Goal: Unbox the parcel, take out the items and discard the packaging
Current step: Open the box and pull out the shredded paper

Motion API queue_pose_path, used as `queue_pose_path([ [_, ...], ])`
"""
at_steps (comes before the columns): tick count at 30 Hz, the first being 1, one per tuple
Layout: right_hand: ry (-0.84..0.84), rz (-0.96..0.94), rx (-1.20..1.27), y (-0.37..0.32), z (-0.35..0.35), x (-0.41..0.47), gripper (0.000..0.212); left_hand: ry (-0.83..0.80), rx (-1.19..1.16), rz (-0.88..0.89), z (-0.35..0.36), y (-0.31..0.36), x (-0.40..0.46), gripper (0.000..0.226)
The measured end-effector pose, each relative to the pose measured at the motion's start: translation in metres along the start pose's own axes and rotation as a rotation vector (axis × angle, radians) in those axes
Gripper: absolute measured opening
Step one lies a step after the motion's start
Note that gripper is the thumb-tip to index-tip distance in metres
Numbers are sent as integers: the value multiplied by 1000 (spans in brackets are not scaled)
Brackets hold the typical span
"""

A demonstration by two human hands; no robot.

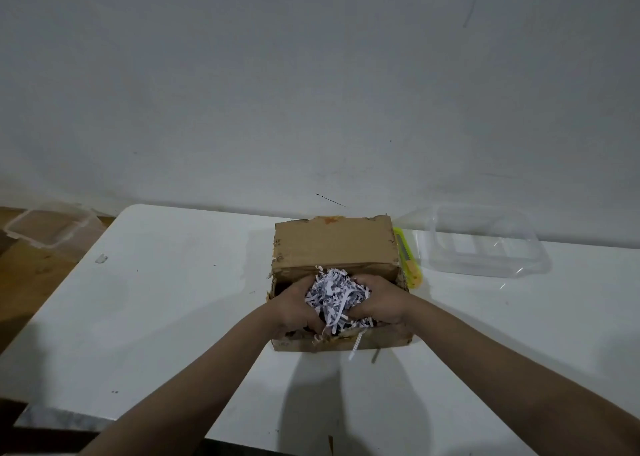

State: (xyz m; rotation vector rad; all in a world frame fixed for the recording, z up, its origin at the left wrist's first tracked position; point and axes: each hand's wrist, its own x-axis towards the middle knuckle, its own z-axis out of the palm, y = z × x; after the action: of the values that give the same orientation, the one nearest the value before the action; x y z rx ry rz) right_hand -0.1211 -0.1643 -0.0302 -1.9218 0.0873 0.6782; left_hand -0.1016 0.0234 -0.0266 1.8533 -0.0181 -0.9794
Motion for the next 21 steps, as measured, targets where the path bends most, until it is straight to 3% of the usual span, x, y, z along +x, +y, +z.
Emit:
queue_pose_path([
  [6,65,-31,103,5,-1,-3,39,75,-81,120,-1,-2,-9,68],
  [14,173,-183,141,3,-1,-13,53,124,-82,229,-8,-4,-17,74],
  [21,249,-217,168,-13,-2,-18,52,156,-29,353,-18,12,-26,73],
])
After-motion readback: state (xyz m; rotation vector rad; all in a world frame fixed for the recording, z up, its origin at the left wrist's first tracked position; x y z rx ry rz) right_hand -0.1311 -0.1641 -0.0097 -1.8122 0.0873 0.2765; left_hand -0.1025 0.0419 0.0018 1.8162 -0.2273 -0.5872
